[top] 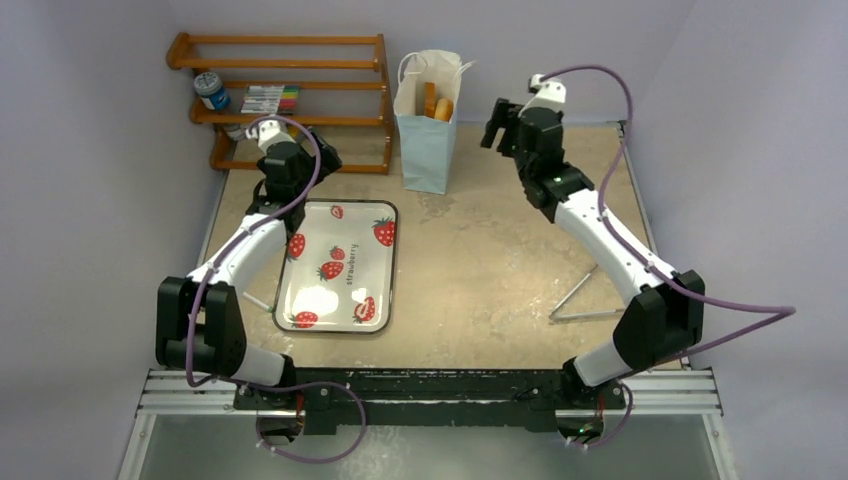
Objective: Take the fake bread out of the paper bag
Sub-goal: Move the container to the center of the board.
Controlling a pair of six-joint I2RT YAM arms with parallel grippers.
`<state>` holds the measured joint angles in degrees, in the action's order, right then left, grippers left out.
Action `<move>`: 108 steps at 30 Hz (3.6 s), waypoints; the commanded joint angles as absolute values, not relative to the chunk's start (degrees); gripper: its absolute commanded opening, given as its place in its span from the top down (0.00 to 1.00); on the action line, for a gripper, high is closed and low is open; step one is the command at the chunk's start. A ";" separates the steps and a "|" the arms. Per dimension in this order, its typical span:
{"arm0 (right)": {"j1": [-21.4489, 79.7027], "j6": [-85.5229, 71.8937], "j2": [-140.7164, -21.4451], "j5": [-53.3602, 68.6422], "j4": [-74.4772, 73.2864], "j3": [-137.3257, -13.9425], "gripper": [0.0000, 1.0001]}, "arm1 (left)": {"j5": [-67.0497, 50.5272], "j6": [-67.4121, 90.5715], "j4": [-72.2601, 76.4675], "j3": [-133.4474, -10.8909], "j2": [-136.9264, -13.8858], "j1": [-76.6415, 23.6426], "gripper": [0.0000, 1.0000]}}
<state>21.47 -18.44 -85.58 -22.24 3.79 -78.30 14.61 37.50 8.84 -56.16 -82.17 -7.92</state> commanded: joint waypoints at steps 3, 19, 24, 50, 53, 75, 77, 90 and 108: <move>29.34 -21.91 -86.64 -22.45 -2.11 -78.57 0.18 | 9.04 31.93 6.26 -64.86 -83.89 -10.53 0.00; 50.90 -38.02 -104.51 -16.70 -8.47 -76.84 0.26 | 21.30 37.60 -2.36 -64.20 -78.02 -10.55 0.00; 52.01 -39.11 -109.24 -15.82 -6.94 -77.39 0.30 | 22.67 37.44 -2.88 -62.27 -75.58 -10.55 0.00; 55.37 -46.89 -117.56 -16.61 -16.87 -78.58 1.00 | 27.39 39.58 -0.01 -59.29 -70.50 -10.55 0.01; 55.37 -50.87 -111.91 -16.53 -18.63 -72.76 1.00 | 27.78 40.13 -0.08 -59.15 -70.31 -10.54 0.02; 33.77 -73.90 -79.50 -22.71 -32.35 -47.92 1.00 | 26.77 44.38 3.81 -56.87 -70.94 -10.72 0.06; 33.05 -73.93 -79.71 -23.89 -34.34 -48.62 1.00 | 26.79 44.11 3.94 -57.07 -71.00 -10.72 0.06; 30.23 -82.45 -67.70 -23.15 -44.26 -41.68 1.00 | 25.02 43.41 6.29 -58.91 -72.58 -10.72 0.06; 12.00 -65.85 -80.15 -25.82 -32.19 -50.67 1.00 | 13.36 37.58 10.15 -71.68 -85.09 -21.48 0.06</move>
